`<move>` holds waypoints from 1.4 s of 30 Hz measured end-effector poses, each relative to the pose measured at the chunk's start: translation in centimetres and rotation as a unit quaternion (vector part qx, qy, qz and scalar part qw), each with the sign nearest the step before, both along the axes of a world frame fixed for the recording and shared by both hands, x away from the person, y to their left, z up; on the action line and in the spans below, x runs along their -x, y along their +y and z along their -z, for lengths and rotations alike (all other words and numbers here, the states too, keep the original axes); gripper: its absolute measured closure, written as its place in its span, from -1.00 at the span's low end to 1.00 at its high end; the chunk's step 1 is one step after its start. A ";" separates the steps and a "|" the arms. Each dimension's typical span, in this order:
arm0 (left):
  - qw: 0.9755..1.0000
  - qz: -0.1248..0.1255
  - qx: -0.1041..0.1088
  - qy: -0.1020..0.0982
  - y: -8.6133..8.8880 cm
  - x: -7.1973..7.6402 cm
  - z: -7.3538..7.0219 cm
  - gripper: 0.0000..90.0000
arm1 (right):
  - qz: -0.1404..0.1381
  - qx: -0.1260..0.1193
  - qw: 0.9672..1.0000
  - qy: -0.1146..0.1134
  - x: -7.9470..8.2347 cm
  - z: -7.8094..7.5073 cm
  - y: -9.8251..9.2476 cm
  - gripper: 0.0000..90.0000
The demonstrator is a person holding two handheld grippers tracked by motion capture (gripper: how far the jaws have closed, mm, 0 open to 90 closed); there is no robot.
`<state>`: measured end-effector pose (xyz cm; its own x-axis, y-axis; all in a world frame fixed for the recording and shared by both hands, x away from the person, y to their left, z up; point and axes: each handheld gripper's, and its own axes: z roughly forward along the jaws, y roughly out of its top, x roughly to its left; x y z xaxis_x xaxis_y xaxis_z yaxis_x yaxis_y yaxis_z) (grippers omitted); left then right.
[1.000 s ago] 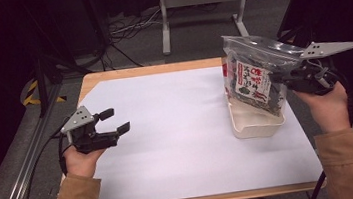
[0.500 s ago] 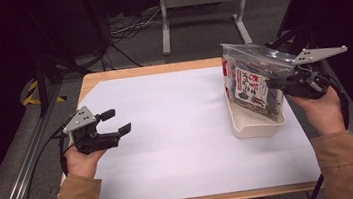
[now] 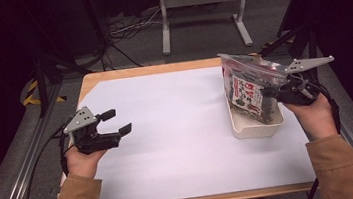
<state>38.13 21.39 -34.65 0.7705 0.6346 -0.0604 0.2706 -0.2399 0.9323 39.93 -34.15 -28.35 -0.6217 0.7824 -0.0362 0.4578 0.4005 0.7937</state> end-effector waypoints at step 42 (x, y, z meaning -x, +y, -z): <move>1.000 0.013 0.009 -0.008 1.3 2.5 0.1 -0.55 | 0.011 -0.073 0.994 -0.080 5.8 1.8 -3.8 -0.78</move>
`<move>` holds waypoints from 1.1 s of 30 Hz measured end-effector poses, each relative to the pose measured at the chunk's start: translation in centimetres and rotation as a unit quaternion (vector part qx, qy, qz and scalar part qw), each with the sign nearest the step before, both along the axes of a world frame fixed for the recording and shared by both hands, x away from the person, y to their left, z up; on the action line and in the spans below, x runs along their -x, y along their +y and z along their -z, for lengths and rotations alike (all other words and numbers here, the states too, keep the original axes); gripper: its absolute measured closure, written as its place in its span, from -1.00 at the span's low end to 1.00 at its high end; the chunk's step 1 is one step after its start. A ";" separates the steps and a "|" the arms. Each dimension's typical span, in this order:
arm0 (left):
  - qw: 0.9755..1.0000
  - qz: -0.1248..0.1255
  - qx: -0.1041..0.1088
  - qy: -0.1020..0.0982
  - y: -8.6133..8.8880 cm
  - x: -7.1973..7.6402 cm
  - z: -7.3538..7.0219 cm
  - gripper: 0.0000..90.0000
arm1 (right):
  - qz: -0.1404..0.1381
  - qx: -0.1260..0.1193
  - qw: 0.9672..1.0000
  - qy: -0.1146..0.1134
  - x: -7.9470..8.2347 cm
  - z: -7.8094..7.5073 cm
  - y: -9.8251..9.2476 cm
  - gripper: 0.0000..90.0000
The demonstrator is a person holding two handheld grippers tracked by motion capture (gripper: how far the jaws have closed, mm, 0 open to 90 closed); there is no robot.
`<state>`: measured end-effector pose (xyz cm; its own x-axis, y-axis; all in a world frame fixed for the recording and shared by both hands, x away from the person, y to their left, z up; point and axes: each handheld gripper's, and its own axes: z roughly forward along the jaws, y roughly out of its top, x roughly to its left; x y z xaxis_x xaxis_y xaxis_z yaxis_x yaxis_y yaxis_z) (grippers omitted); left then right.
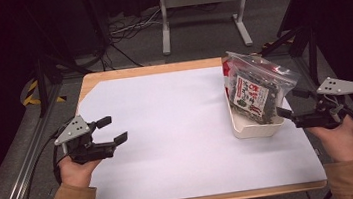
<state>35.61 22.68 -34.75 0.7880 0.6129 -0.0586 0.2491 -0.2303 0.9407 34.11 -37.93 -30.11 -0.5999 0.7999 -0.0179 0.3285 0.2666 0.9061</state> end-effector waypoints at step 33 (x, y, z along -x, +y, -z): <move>1.000 0.021 0.002 -0.001 0.7 2.0 1.7 -0.60 | -0.140 -0.031 0.990 -0.003 1.5 6.5 5.4 -1.00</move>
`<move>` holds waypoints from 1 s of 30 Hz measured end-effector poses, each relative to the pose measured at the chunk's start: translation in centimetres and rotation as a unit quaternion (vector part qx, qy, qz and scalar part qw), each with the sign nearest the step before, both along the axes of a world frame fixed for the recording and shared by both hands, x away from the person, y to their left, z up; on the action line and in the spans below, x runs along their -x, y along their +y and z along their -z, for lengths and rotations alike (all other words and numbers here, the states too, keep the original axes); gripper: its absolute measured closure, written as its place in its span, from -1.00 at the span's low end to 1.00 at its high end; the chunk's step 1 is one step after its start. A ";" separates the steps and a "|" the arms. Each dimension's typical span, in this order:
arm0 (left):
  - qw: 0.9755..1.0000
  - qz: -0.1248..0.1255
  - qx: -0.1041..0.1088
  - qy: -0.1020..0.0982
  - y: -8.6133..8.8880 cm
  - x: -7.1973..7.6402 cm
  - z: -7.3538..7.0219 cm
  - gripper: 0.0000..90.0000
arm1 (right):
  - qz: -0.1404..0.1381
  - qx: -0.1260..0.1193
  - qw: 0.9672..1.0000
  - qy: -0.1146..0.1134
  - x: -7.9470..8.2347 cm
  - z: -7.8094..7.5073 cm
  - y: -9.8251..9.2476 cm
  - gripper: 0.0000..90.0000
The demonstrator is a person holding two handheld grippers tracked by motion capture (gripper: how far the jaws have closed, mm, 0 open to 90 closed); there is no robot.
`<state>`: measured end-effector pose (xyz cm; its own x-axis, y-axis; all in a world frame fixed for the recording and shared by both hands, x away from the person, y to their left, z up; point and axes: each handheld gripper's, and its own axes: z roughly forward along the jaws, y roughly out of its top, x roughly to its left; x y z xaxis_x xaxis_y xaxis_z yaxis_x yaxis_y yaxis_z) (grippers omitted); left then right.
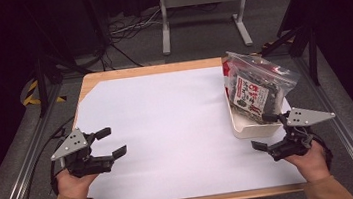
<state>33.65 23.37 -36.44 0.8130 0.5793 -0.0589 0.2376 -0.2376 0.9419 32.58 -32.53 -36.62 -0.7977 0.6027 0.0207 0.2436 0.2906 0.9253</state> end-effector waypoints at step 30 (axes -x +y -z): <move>1.000 -0.006 -0.005 0.009 -0.1 -0.3 1.9 -0.60 | 0.021 0.008 0.999 -0.046 -0.1 3.9 1.0 -1.00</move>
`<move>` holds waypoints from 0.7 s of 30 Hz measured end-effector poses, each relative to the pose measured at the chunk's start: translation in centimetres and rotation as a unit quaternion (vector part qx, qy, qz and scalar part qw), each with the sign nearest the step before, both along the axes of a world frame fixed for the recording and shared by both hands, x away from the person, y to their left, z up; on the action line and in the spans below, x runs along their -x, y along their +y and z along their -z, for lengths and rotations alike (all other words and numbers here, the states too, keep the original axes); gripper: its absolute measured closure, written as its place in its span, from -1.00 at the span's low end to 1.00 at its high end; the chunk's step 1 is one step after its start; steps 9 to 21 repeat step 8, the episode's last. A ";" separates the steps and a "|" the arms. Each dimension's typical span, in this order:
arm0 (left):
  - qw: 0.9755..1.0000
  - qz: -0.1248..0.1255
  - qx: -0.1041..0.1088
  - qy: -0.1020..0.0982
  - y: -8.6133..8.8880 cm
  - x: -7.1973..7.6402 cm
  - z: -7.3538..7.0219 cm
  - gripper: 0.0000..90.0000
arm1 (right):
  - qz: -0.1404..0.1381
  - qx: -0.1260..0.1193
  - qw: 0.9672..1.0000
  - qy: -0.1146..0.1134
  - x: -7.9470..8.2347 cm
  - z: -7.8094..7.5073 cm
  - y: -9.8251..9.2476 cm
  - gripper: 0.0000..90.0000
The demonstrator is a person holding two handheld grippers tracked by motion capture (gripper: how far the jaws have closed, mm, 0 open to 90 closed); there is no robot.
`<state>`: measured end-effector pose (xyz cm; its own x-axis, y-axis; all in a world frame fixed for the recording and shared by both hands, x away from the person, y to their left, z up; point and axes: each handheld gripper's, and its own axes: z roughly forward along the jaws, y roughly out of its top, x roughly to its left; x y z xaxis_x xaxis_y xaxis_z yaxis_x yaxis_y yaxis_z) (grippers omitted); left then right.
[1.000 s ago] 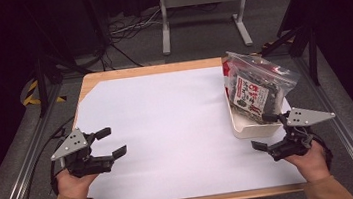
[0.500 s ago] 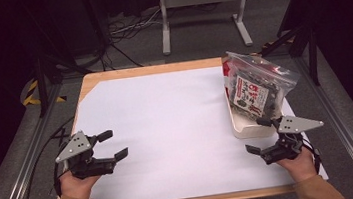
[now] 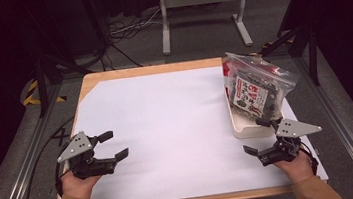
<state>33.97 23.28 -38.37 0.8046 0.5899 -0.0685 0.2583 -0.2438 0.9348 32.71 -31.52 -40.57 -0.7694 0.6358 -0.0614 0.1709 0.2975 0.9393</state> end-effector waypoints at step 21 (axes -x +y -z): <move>1.000 -0.001 0.000 0.001 -0.1 0.0 0.1 -0.60 | -0.014 0.010 1.000 -0.006 0.5 -0.4 0.6 -1.00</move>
